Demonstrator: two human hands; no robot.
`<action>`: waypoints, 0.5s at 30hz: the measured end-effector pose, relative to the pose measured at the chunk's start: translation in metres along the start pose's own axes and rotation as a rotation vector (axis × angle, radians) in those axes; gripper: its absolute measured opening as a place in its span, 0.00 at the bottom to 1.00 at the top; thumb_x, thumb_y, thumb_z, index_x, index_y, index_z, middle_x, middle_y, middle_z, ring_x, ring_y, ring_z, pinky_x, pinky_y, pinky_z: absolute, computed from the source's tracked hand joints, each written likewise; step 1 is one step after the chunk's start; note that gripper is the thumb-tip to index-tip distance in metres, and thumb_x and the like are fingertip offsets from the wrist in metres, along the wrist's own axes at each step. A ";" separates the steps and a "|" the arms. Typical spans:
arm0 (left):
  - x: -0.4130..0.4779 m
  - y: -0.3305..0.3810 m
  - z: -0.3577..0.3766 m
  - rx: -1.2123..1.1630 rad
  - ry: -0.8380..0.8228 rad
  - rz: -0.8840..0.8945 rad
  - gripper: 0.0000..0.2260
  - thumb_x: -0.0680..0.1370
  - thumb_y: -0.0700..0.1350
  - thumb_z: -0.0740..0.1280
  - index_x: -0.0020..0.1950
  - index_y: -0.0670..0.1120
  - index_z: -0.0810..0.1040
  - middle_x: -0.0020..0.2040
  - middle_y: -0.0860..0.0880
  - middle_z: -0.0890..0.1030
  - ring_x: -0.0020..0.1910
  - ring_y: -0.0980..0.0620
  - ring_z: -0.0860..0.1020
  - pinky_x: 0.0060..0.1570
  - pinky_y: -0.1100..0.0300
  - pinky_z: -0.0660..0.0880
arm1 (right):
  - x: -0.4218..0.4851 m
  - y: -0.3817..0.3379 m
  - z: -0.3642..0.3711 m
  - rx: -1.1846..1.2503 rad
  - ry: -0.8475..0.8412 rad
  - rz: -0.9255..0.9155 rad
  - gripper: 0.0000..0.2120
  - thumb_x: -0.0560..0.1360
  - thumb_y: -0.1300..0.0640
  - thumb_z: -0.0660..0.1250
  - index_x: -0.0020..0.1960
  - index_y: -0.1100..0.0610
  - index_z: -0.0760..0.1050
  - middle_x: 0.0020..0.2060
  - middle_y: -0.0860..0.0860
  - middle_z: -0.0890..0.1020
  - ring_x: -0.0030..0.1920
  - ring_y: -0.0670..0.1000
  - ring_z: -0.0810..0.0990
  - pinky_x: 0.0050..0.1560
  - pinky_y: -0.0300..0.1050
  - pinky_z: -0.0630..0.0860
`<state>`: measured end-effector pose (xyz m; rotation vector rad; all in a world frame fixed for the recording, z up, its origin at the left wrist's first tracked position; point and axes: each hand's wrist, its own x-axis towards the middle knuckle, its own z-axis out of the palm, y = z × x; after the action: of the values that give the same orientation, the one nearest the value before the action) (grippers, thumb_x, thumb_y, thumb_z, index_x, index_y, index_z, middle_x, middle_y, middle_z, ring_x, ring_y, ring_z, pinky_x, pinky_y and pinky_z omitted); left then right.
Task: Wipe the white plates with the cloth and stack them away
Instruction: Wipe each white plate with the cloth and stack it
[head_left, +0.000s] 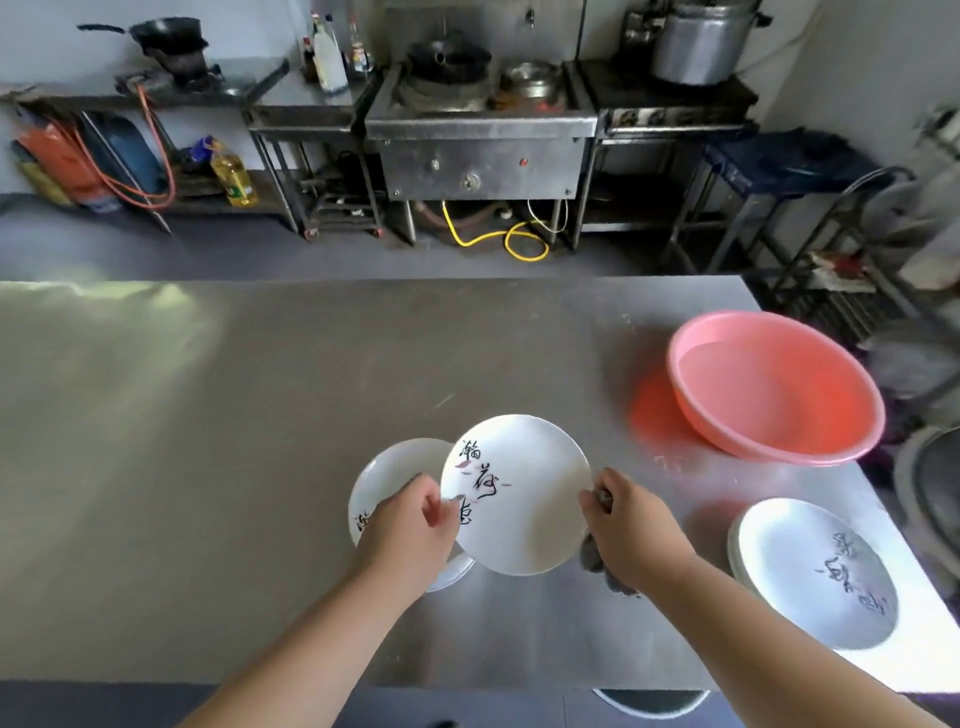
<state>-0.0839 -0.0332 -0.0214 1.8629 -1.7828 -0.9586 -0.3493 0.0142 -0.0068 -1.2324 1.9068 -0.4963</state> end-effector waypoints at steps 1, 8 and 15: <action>-0.005 0.009 0.012 -0.021 -0.028 0.016 0.10 0.78 0.52 0.66 0.42 0.50 0.68 0.32 0.55 0.74 0.28 0.54 0.68 0.31 0.58 0.66 | -0.007 0.013 -0.007 0.025 0.020 0.024 0.08 0.81 0.49 0.54 0.43 0.48 0.62 0.28 0.55 0.83 0.16 0.55 0.68 0.19 0.39 0.65; -0.035 0.038 0.108 -0.114 -0.278 -0.014 0.21 0.77 0.48 0.68 0.63 0.63 0.61 0.52 0.62 0.80 0.45 0.60 0.80 0.36 0.60 0.74 | -0.020 0.097 -0.026 0.046 0.054 0.213 0.11 0.82 0.47 0.56 0.44 0.50 0.64 0.27 0.56 0.83 0.16 0.54 0.68 0.19 0.39 0.66; -0.039 0.006 0.174 0.026 -0.271 -0.040 0.28 0.71 0.53 0.71 0.68 0.62 0.64 0.62 0.61 0.74 0.58 0.54 0.77 0.58 0.53 0.77 | -0.001 0.163 -0.009 -0.080 0.013 0.344 0.14 0.81 0.45 0.61 0.43 0.52 0.67 0.30 0.54 0.82 0.19 0.53 0.74 0.20 0.38 0.67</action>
<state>-0.2081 0.0350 -0.1292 1.8633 -1.9227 -1.2609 -0.4501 0.0874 -0.1120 -0.9227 2.1113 -0.2477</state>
